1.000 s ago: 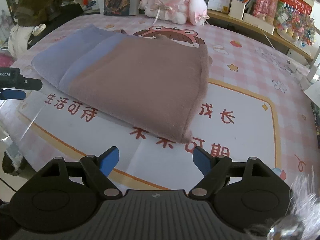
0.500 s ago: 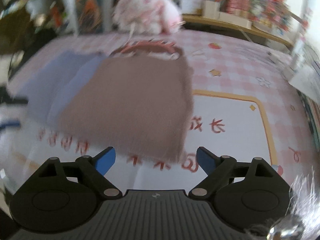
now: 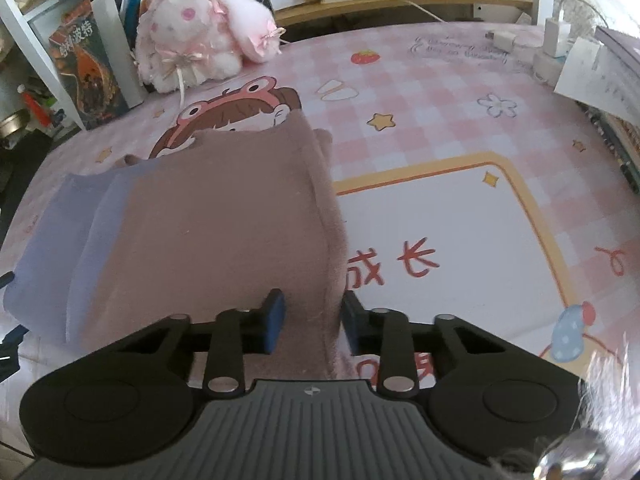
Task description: Fold clothes
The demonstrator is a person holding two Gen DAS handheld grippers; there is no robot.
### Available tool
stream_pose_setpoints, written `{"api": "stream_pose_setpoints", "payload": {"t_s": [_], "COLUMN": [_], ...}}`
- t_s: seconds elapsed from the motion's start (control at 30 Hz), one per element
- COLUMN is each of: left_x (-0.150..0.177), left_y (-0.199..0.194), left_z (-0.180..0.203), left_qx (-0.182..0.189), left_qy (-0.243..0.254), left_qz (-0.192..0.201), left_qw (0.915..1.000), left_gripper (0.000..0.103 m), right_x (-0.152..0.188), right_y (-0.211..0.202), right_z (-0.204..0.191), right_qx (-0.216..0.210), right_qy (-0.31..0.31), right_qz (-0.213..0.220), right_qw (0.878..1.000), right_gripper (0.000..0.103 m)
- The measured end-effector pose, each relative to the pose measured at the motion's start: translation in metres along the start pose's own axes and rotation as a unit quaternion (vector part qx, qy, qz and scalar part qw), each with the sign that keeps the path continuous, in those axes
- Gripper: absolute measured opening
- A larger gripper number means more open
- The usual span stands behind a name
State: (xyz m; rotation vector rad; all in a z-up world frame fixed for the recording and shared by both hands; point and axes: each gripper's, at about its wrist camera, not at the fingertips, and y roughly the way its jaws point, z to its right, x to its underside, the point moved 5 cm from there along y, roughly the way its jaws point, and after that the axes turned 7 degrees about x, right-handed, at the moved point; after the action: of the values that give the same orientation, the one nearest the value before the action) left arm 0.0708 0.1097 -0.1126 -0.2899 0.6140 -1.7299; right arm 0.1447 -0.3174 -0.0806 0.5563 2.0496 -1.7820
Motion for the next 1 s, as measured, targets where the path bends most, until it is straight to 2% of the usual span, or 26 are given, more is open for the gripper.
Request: {"api": "stream_pose_setpoints", "payload": {"t_s": [0.07, 0.1, 0.17, 0.23, 0.33, 0.43, 0.53, 0.63, 0.77, 0.8, 0.9, 1.0], "left_x": [0.004, 0.007, 0.012, 0.011, 0.001, -0.006, -0.002, -0.001, -0.003, -0.004, -0.011, -0.021], "left_y": [-0.002, -0.007, -0.017, -0.018, -0.002, 0.009, 0.019, 0.026, 0.036, 0.037, 0.039, 0.033], "left_z": [0.013, 0.023, 0.045, 0.045, 0.022, 0.008, 0.006, 0.008, 0.011, 0.011, 0.009, 0.008], "left_qx": [0.0, 0.014, 0.039, 0.042, 0.033, 0.04, 0.044, 0.054, 0.053, 0.045, 0.042, 0.037], "left_qy": [0.05, 0.084, 0.162, 0.192, 0.131, 0.078, 0.084, 0.082, 0.082, 0.086, 0.084, 0.095], "left_qz": [0.005, 0.006, 0.002, -0.009, -0.032, -0.041, -0.054, -0.043, -0.028, -0.029, -0.033, -0.027], "left_qw": [0.9987, 0.9963, 0.986, 0.9804, 0.9903, 0.9953, 0.994, 0.9942, 0.9948, 0.9949, 0.9951, 0.9944], "left_gripper": [0.01, 0.01, 0.01, 0.011, 0.011, 0.024, 0.03, 0.033, 0.026, 0.016, 0.012, 0.012], "right_x": [0.001, 0.001, 0.001, 0.0, 0.0, -0.001, -0.002, -0.002, -0.003, -0.003, -0.004, -0.01], "right_y": [0.001, 0.001, 0.001, 0.001, 0.002, 0.003, 0.003, 0.004, 0.004, 0.005, 0.006, 0.008], "right_z": [-0.003, -0.004, -0.005, -0.005, -0.008, -0.01, -0.011, -0.013, -0.016, -0.017, -0.018, -0.019], "right_qx": [0.002, 0.004, 0.007, 0.009, 0.012, 0.015, 0.019, 0.019, 0.019, 0.018, 0.016, 0.009], "right_qy": [-0.002, -0.003, -0.004, -0.003, -0.005, -0.006, -0.01, -0.013, -0.017, -0.018, -0.016, -0.016], "right_qz": [0.0, 0.001, 0.001, -0.001, -0.002, -0.003, -0.004, -0.006, -0.008, -0.008, -0.01, -0.01], "right_qw": [1.0, 1.0, 1.0, 1.0, 1.0, 1.0, 1.0, 1.0, 1.0, 1.0, 1.0, 1.0], "right_gripper": [0.026, 0.026, 0.026, 0.026, 0.026, 0.026, 0.026, 0.026, 0.026, 0.026, 0.027, 0.031]}}
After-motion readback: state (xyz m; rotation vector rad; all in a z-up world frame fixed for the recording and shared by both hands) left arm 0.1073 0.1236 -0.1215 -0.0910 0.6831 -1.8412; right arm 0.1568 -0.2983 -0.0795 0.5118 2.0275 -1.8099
